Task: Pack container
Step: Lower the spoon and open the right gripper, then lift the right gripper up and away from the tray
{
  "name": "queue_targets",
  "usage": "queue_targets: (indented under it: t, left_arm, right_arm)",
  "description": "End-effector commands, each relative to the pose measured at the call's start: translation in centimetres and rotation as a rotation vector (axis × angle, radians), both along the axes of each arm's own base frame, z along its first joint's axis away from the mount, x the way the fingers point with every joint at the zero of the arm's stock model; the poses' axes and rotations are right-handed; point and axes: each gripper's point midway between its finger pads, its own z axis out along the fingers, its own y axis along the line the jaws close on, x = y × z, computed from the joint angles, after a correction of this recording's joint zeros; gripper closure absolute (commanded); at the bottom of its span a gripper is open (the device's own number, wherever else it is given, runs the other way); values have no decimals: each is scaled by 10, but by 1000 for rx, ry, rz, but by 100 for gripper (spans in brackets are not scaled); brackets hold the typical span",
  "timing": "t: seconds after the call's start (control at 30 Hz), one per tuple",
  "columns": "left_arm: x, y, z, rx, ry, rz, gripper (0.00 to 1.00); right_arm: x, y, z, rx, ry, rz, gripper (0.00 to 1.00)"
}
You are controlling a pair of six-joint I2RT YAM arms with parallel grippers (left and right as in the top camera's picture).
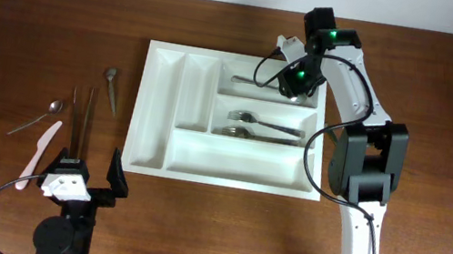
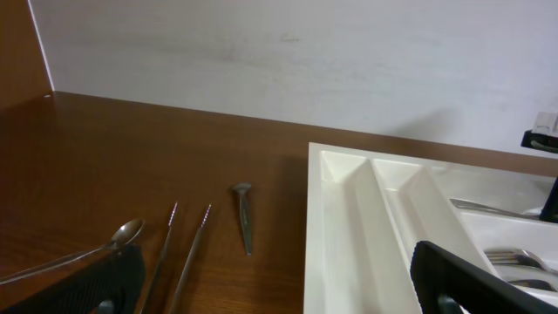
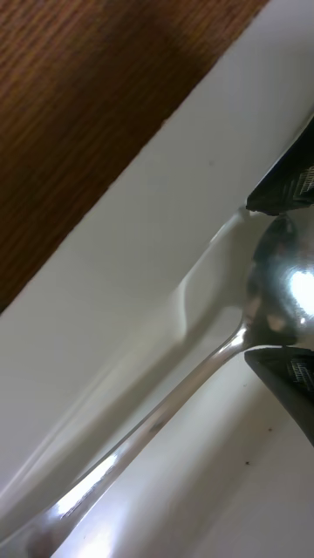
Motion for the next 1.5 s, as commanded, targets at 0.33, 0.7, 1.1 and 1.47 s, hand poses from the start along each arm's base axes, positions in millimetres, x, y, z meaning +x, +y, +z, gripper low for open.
queue_targets:
  t: [0.33, 0.7, 1.1, 1.47]
  left_arm:
    - [0, -1, -1, 15, -4, -9, 1]
    - [0, -1, -1, 15, -4, -9, 1]
    - [0, -1, -1, 15, -4, -9, 1]
    - [0, -1, -1, 15, -4, -9, 1]
  right_arm:
    - [15, 12, 44, 49, -91, 4, 50]
    - [7, 7, 78, 33, -85, -1, 49]
    - [-2, 10, 113, 58, -89, 4, 49]
    - [10, -75, 151, -98, -165, -284, 28]
